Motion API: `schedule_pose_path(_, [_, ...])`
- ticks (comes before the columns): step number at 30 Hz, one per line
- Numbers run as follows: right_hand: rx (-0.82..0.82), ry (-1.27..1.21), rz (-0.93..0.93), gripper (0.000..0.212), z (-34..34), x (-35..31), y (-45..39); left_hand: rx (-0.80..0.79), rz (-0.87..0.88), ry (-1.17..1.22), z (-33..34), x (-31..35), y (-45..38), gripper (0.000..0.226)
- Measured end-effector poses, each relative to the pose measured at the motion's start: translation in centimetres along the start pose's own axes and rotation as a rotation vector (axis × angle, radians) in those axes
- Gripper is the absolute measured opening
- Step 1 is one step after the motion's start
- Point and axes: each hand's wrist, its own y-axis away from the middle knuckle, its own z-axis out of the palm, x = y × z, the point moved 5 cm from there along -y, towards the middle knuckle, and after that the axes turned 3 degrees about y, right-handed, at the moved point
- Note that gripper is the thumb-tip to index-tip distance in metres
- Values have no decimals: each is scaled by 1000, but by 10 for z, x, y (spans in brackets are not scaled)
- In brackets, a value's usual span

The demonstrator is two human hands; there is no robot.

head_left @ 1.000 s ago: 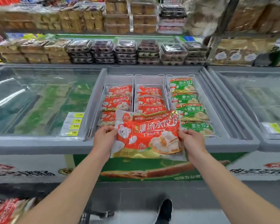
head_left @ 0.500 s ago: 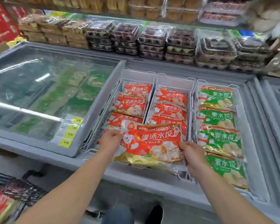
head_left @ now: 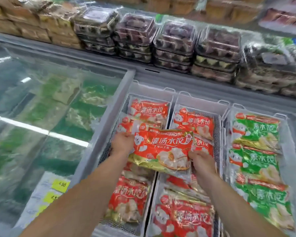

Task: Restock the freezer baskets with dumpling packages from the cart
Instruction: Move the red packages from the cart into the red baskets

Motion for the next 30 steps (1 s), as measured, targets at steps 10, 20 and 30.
schedule_pose_path(10, [114, -11, 8, 11, 72, -91, -150, 175, 76, -24, 51, 79, -149, 23])
schedule_pose_path(20, [-103, 1243, -709, 84, 168, -95, -208, -57, 454, -735, 132, 16, -193, 79])
schedule_pose_path(30, [-162, 1534, -604, 102, 189, -89, -235, -69, 490, -797, 136, -4, -205, 94])
